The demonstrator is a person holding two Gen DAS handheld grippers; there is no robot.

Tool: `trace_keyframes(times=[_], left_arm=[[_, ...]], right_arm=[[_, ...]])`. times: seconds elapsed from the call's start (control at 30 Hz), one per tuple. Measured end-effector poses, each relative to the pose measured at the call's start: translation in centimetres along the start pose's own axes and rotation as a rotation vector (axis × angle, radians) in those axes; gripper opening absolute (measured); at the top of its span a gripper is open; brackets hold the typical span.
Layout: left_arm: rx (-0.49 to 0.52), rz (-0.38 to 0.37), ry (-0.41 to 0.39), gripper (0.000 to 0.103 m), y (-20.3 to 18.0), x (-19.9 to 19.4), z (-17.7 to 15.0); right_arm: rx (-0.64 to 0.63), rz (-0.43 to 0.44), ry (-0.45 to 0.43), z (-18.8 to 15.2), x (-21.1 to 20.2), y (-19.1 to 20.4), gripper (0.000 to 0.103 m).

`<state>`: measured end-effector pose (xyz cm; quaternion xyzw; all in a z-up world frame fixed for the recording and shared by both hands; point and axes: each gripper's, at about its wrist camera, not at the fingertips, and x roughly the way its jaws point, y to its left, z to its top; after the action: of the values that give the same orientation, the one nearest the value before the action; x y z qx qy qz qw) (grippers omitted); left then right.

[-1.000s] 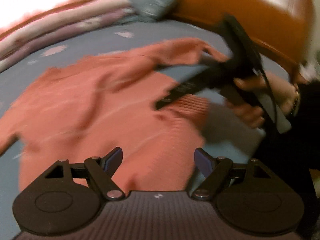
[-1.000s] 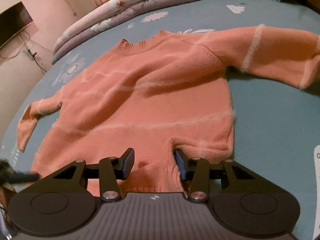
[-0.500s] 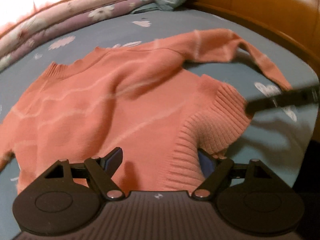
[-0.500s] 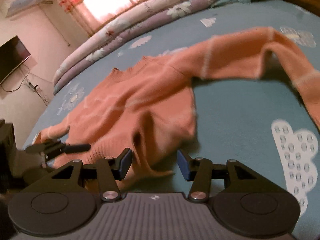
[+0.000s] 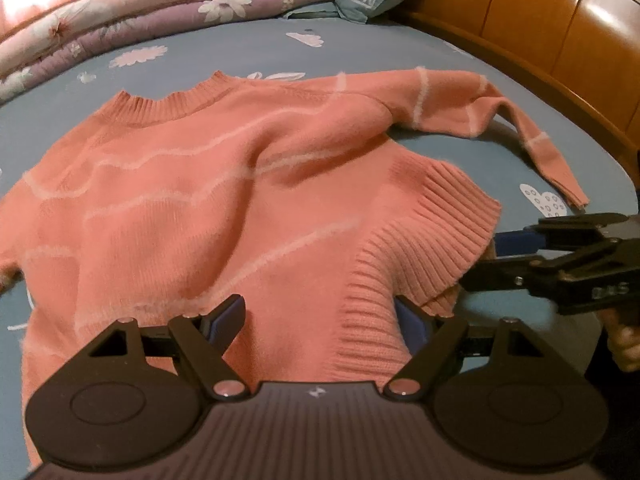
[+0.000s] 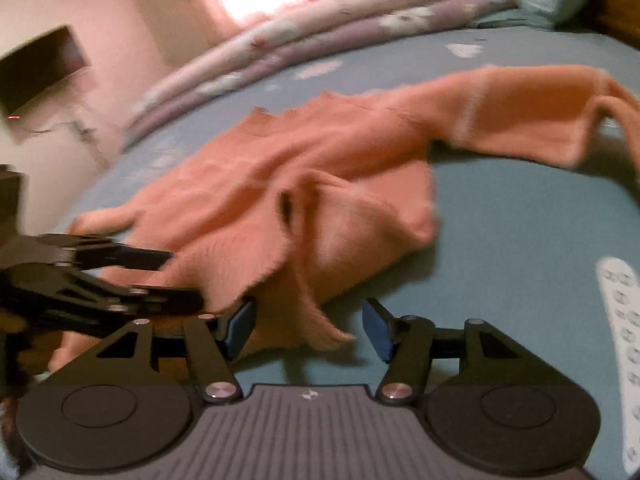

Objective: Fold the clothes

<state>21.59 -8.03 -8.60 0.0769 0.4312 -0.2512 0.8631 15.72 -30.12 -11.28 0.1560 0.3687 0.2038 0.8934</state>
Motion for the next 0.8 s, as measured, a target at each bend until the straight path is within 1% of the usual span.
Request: trace_keyframes(times=[0.07, 0.13, 0.17, 0.2, 0.23, 0.33, 0.37, 0.4, 0.43, 0.47, 0.5, 0.53, 0.6, 0.7, 0.8], left_arm=[[-0.010, -0.007, 0.005, 0.082, 0.1, 0.2, -0.2], [-0.004, -0.008, 0.006, 0.082, 0.0, 0.2, -0.4], [0.000, -0.007, 0.006, 0.082, 0.0, 0.2, -0.4], [0.000, -0.010, 0.005, 0.082, -0.1, 0.1, -0.5], [0.000, -0.013, 0.004, 0.082, -0.1, 0.0, -0.6], [-0.001, -0.041, -0.001, 0.082, -0.3, -1.2, -1.1], [0.002, -0.048, -0.004, 0.082, -0.4, -1.8, -1.3], [0.006, -0.054, -0.007, 0.082, -0.5, -2.4, -1.6], [0.017, -0.044, -0.013, 0.082, -0.6, -3.1, -1.8], [0.028, -0.035, -0.018, 0.082, -0.7, -3.8, -2.1], [0.039, -0.025, -0.024, 0.082, -0.9, -4.6, -2.4], [0.045, -0.007, -0.032, 0.082, -0.8, -5.3, -2.6], [0.057, 0.029, -0.048, 0.082, -0.7, -6.7, -3.2], [0.076, 0.083, -0.073, 0.083, -0.5, -8.8, -4.0], [0.076, 0.151, -0.090, 0.083, -0.1, -10.1, -4.7]], right_arm=[[0.010, 0.111, -0.012, 0.2, -0.4, -0.3, 0.064], [0.022, 0.198, -0.020, 0.5, -0.6, -0.5, 0.064], [0.030, 0.239, -0.024, 0.6, -0.7, -0.6, 0.064], [0.047, 0.255, -0.025, 0.8, -0.5, -0.7, 0.064], [0.066, 0.255, -0.020, 1.0, -0.2, -1.0, 0.064], [0.112, 0.205, 0.002, 1.5, 0.9, -1.8, 0.063], [0.132, 0.202, 0.011, 1.5, 1.1, -2.0, 0.056], [0.143, 0.204, 0.020, 1.5, 1.1, -2.0, 0.043], [0.154, 0.206, 0.028, 1.5, 1.1, -1.9, 0.037], [0.162, 0.205, 0.036, 1.5, 1.0, -1.8, 0.025], [0.150, 0.183, 0.045, 1.4, 0.7, -1.3, 0.021], [0.138, 0.159, 0.058, 1.3, 0.3, -0.9, 0.021], [0.118, 0.122, 0.087, 1.1, -0.6, -0.2, 0.017], [0.113, 0.101, 0.112, 0.6, -3.0, 0.4, 0.015], [0.152, 0.096, 0.115, 0.4, -5.5, 0.4, 0.012]])
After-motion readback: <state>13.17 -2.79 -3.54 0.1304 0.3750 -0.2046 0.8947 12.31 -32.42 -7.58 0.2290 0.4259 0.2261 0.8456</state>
